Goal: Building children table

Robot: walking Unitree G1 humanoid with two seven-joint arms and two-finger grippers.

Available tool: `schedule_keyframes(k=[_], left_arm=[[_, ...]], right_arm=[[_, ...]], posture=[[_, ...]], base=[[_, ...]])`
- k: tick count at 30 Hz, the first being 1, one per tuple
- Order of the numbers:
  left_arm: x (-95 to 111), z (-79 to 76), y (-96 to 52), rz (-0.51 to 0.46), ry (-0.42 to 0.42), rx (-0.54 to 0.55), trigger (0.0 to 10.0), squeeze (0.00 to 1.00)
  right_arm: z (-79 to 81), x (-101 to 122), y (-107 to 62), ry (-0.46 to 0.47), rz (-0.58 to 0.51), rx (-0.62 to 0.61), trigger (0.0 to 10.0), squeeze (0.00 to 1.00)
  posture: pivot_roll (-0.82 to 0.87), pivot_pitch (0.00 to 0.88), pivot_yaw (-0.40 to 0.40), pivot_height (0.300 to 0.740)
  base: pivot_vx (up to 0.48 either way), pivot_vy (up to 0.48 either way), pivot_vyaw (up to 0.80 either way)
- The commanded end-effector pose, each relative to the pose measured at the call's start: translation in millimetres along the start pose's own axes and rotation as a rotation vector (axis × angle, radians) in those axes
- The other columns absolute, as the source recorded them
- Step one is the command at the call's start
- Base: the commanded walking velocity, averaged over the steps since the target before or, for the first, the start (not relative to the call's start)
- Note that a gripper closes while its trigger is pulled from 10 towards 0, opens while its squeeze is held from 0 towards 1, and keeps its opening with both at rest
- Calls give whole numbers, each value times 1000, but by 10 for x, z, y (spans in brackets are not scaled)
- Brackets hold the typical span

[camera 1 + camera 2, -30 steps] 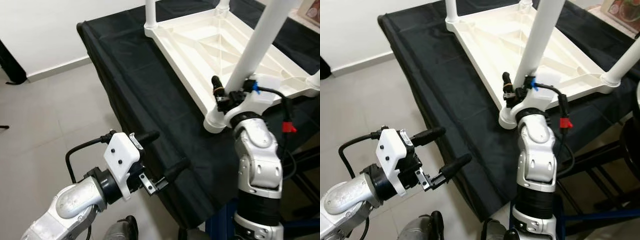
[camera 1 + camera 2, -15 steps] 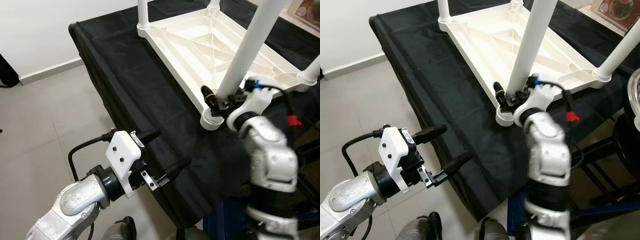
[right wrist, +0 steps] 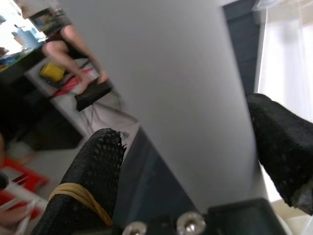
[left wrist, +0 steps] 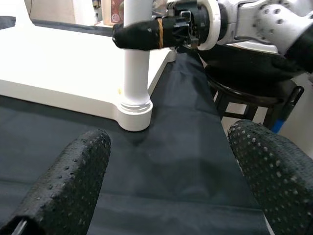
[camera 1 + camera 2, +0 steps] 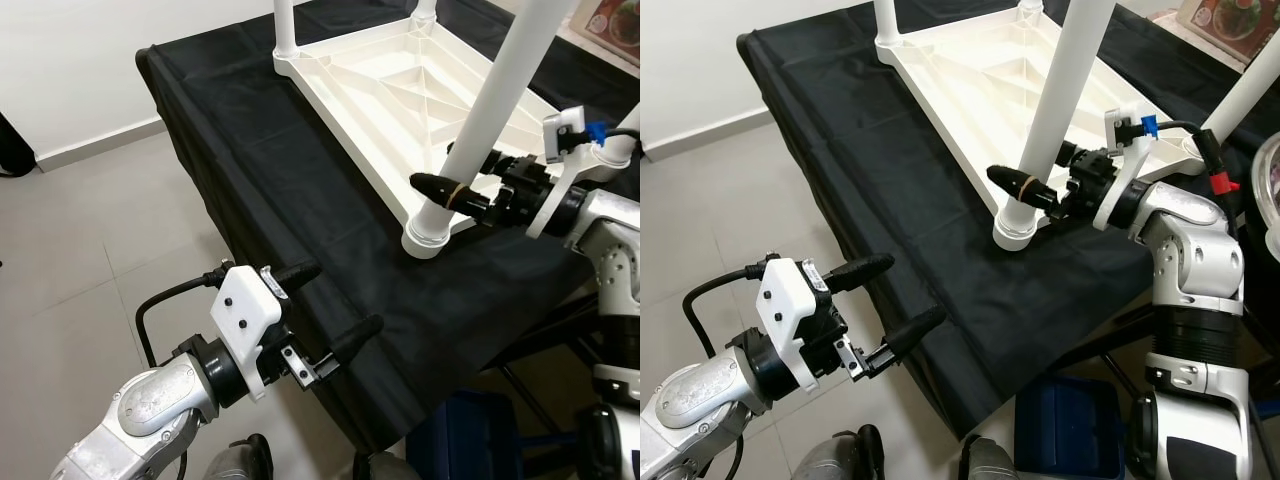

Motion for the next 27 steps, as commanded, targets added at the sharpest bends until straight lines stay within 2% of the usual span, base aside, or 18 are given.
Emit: schedule_keyframes(k=[1,2,6,7,8,13,18,21,23,26,27], left_arm=[[9,-57,-31,13,-3,-22,10000,0],[15,-67,-53,20,-4,-23,10000,0],[29,-70,-76,24,-3,-24,10000,0],[41,-74,-95,29,-1,-27,10000,0],[50,-76,-109,33,0,-30,10000,0],[55,-78,-123,38,1,-35,10000,0],[55,-63,-108,36,4,-41,10000,0],[61,-46,-82,28,16,-40,10000,0],[62,-44,-81,28,18,-40,10000,0],[56,-1,-54,21,28,-21,10000,0],[56,-1,-54,21,28,-21,10000,0]], right_arm=[[-37,-31,-12,-9,33,14,10000,0],[-92,-14,16,2,30,24,10000,0],[-119,6,67,5,21,36,10000,0],[-134,16,113,6,15,61,6039,0],[-147,20,136,5,12,79,0,0],[-162,29,131,2,13,121,0,0],[-210,79,0,-9,14,123,0,0],[-304,119,-108,-34,-3,57,0,0],[-315,122,-116,-37,-5,49,0,0],[-371,46,-60,-55,-17,-111,0,0],[-371,46,-60,-55,-17,-111,0,0]], posture=[[34,273,-28,740],[49,272,-25,740],[74,282,-12,740],[84,286,-2,740],[90,287,3,740],[91,287,6,740],[77,274,15,740],[69,265,11,740],[69,265,11,740],[53,236,-13,740],[53,236,-13,740]], base=[[0,0,0],[0,0,0],[0,0,0],[0,0,0],[0,0,0],[0,0,0],[0,0,0],[0,0,0],[0,0,0],[0,0,0],[0,0,0]])
Point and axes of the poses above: a point about 5 cm out from each wrist's last joint towards the gripper, its own y axis pointing out of the wrist towards the gripper, its own x axis along the axis of the wrist's last joint, z = x × y, the point moved 2 cm from there along y, pointing out of the wrist towards the gripper, and after that the axes turned 15 degrees about y, right-handed, at the moved point
